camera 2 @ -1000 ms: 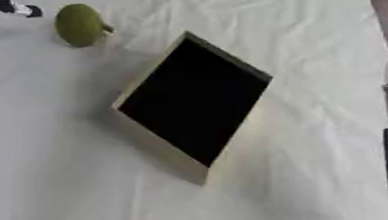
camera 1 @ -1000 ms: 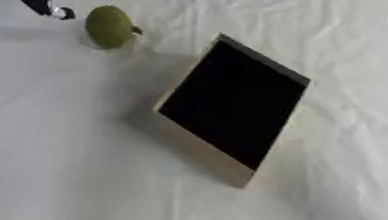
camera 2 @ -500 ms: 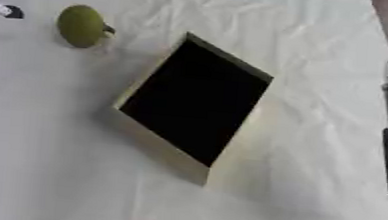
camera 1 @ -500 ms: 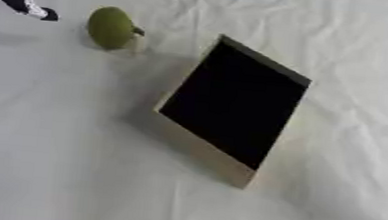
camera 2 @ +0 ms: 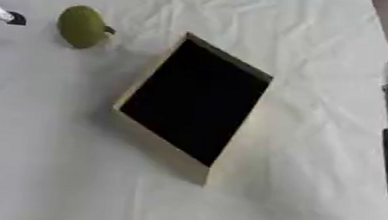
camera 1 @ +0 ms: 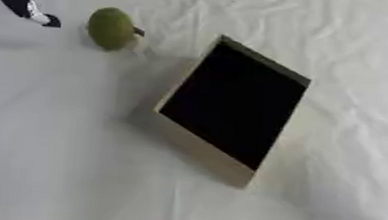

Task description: Pick up objects on the table and place them in the box.

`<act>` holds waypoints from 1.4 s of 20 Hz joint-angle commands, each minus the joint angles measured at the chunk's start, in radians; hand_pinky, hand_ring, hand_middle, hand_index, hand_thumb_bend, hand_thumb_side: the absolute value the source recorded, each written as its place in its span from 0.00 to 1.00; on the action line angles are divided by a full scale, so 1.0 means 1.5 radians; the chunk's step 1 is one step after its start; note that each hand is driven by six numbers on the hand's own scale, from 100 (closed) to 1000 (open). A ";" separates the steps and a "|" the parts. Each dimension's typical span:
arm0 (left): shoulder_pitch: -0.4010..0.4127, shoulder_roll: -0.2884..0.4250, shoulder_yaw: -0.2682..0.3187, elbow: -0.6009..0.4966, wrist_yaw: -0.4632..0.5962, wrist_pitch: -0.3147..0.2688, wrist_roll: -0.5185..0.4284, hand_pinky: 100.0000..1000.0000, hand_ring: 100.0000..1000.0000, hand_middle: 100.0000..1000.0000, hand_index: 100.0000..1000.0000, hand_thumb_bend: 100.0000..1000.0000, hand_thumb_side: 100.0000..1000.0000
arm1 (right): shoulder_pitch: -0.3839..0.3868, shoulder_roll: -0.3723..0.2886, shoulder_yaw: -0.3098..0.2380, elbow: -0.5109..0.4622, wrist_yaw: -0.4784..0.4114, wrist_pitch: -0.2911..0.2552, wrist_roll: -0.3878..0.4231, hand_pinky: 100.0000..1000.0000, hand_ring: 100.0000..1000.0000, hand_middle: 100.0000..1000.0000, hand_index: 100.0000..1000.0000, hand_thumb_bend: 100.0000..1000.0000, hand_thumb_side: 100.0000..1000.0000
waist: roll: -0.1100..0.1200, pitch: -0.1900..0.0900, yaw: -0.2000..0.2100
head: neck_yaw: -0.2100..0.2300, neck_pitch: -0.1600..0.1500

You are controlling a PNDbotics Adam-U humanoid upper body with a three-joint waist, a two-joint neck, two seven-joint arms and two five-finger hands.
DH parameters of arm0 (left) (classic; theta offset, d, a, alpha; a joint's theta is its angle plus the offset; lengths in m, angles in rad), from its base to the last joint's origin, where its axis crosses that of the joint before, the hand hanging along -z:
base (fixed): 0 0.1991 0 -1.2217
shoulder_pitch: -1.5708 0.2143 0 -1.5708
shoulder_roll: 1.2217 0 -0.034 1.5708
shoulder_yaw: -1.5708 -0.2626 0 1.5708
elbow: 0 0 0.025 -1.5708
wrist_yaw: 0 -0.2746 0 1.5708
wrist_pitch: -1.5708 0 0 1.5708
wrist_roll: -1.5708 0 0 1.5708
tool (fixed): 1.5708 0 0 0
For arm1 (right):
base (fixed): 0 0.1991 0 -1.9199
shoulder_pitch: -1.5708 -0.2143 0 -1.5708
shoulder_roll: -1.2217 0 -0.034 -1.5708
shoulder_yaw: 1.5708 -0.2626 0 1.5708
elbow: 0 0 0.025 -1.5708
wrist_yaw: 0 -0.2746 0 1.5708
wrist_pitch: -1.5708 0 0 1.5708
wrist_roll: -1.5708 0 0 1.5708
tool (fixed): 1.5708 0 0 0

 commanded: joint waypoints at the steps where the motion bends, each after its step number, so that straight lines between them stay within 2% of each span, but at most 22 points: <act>1: -0.014 -0.006 -0.005 -0.013 0.016 -0.022 -0.032 0.83 0.84 0.81 0.92 0.49 0.00 | -0.009 -0.003 -0.002 -0.011 -0.004 -0.001 -0.002 0.77 0.64 0.66 0.82 0.34 0.59 | 0.001 -0.017 -0.002 | 0.006 0.004; 15: -0.007 -0.041 -0.001 -0.008 0.014 0.019 -0.002 0.80 0.82 0.80 0.91 0.51 0.00 | -0.014 0.009 -0.002 -0.011 -0.005 -0.002 -0.006 0.77 0.64 0.66 0.82 0.34 0.59 | 0.003 -0.005 -0.017 | 0.020 -0.003; 23: -0.002 -0.039 -0.002 0.002 -0.047 0.052 0.053 0.83 0.83 0.81 0.91 0.50 0.00 | -0.016 0.013 -0.002 -0.011 -0.007 -0.003 -0.009 0.77 0.64 0.66 0.82 0.35 0.59 | 0.003 0.006 -0.025 | 0.024 -0.009; 28: 0.000 -0.043 -0.001 0.013 -0.096 0.062 0.090 0.79 0.80 0.77 0.88 0.43 0.00 | -0.017 0.015 -0.001 -0.011 -0.008 -0.003 -0.009 0.77 0.64 0.66 0.82 0.35 0.59 | 0.002 0.011 -0.027 | 0.026 -0.010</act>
